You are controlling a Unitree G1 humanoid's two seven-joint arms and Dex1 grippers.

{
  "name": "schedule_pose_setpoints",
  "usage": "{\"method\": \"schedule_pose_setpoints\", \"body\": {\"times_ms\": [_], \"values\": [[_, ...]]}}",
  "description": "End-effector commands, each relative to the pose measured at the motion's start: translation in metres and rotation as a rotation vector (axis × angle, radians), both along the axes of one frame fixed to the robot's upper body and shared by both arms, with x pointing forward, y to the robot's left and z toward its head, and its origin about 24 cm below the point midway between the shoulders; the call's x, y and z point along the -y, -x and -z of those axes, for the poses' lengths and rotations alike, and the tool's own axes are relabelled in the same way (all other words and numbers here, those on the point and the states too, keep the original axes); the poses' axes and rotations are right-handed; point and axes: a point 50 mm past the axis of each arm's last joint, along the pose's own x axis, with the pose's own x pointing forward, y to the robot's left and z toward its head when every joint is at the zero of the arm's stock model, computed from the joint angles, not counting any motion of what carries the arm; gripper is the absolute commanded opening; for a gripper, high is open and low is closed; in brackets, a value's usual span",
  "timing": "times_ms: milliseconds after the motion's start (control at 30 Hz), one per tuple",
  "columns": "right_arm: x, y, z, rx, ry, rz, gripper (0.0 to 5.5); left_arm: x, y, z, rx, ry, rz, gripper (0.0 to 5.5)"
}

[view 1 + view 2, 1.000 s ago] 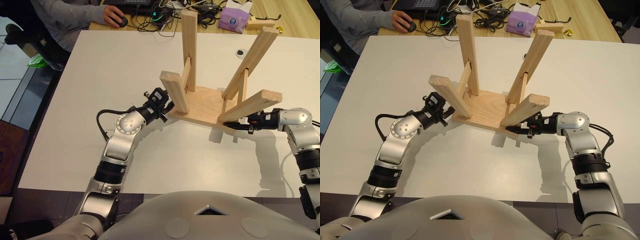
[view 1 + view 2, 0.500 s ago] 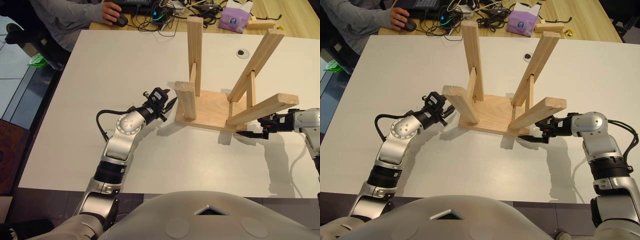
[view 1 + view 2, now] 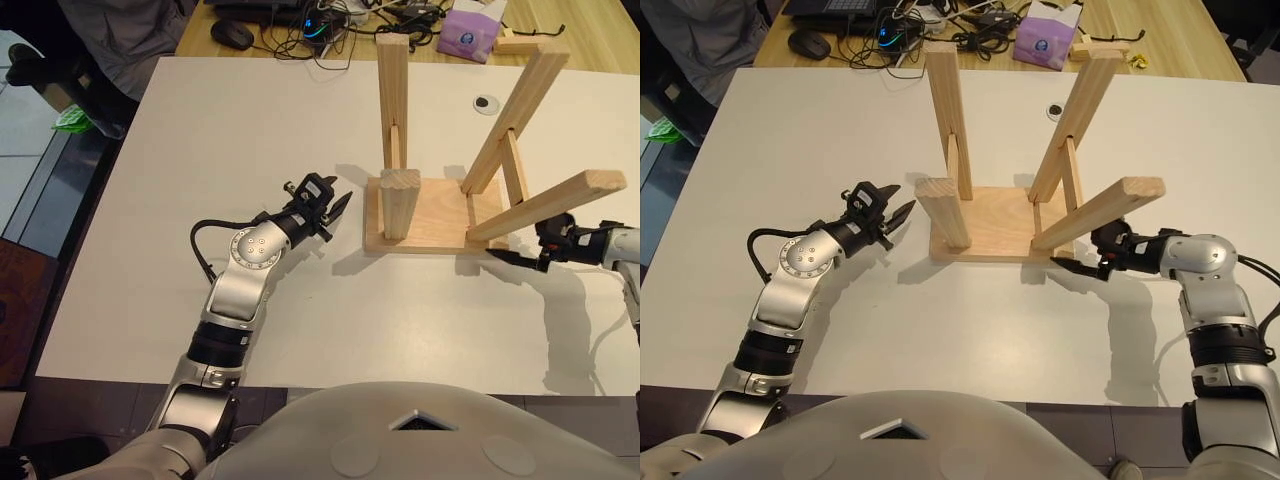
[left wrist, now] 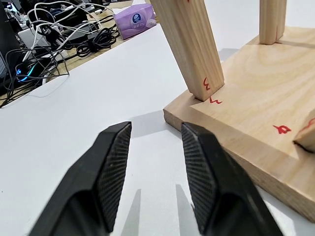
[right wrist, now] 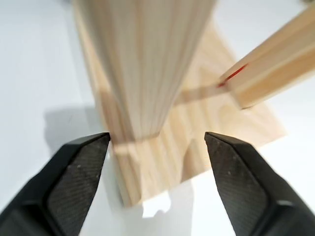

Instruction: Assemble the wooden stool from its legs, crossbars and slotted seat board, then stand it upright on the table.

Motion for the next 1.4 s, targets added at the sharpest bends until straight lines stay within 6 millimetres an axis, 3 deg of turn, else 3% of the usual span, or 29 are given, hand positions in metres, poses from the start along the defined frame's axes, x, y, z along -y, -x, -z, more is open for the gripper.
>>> {"method": "schedule_pose_setpoints", "body": {"times_ms": [33,233,300,433,533,700,900,1133,1400], "values": [[0.013,0.008,-0.012,-0.017,-0.030,0.039,3.55,-0.003,0.001,0.004,-0.016,-0.015,-0.008,1.84],[0.045,0.029,-0.004,-0.173,0.211,0.056,3.55,-0.010,0.003,0.006,-0.023,-0.034,-0.044,1.84],[0.060,0.026,0.001,-0.133,0.320,0.157,3.26,-0.024,0.006,0.009,-0.018,-0.097,-0.108,1.84],[0.077,0.032,0.021,-0.102,0.421,0.308,2.51,-0.043,0.025,0.022,-0.075,-0.199,-0.115,1.22],[0.071,0.029,0.039,-0.087,0.416,0.365,2.06,-0.036,0.037,0.030,-0.164,-0.180,-0.039,0.84],[0.046,0.022,0.059,-0.098,0.349,0.316,1.17,-0.027,0.044,0.041,-0.273,-0.082,0.001,0.08],[0.032,0.007,0.064,-0.112,0.307,0.268,0.05,-0.016,0.045,0.041,-0.291,-0.066,0.062,0.00],[0.022,0.009,0.067,-0.181,0.273,0.159,0.05,0.000,0.047,0.041,-0.289,-0.057,0.123,0.00],[0.023,0.023,0.063,-0.279,0.221,0.105,0.05,0.004,0.051,0.036,-0.321,-0.026,0.169,0.00]]}}
